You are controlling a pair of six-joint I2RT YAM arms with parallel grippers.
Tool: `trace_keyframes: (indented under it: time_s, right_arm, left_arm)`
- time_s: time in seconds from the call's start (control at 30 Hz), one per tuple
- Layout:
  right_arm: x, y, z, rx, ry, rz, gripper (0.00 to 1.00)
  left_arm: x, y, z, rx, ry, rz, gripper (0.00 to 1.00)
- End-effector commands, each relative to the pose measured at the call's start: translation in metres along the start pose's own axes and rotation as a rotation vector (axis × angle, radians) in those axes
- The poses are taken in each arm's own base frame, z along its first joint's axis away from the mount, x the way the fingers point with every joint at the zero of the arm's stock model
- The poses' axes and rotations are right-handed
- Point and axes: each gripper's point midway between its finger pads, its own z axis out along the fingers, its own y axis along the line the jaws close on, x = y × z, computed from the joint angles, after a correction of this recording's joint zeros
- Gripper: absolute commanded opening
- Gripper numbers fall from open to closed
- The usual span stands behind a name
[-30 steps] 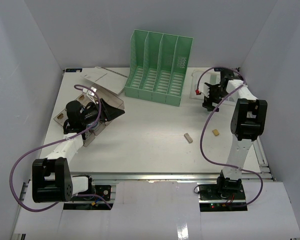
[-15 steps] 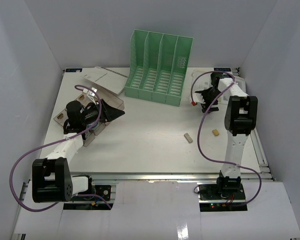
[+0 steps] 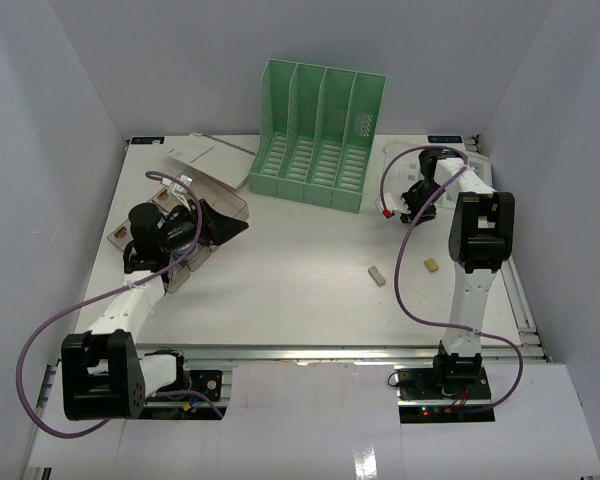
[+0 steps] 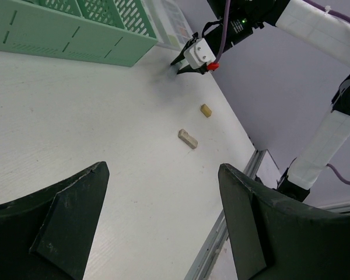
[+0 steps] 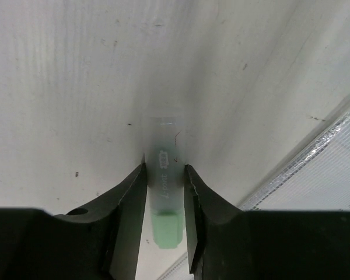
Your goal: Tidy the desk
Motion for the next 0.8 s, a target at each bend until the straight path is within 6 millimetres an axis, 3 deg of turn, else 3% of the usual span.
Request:
trace_keyframes:
  time_s: [0.0,0.07,0.2,0.43,0.57,0.67,0.7,0.77]
  right_arm:
    - [-0.028,0.028,0.023,-0.037,-0.095,0.11,0.27]
    - [-0.046,0.031,0.027,-0.025,-0.126,0.135,0.2]
    - [-0.086,0.022,0.009,0.055,-0.168,0.205,0.08]
    - [-0.206,0.026,-0.033,0.075,-0.265,0.218,0.08]
    - [-0.27,0.028,-0.033,-0.009,-0.338,0.201,0.08]
    - [-0.318,0.013,-0.031,-0.048,-0.377,0.134,0.08]
    - [-0.336,-0.006,-0.041,-0.005,-0.385,0.096,0.08]
    - [-0.364,-0.018,-0.026,-0.031,-0.378,0.113,0.08]
  left_arm:
    - [-0.015,-0.015,-0.007,-0.009,-0.035,0.144,0.86]
    - [-0.012,-0.012,-0.011,-0.05,-0.029,0.153,0.86]
    - [-0.012,-0.007,-0.026,-0.159,-0.057,0.234,0.86]
    - [-0.04,-0.005,-0.071,-0.428,-0.259,0.381,0.87]
    - [-0.051,0.0,-0.093,-0.553,-0.344,0.392,0.87]
    - [-0.059,0.005,-0.105,-0.632,-0.385,0.389,0.87]
    - [-0.061,0.008,-0.109,-0.664,-0.395,0.383,0.87]
    - [-0.067,0.013,-0.119,-0.726,-0.432,0.376,0.86]
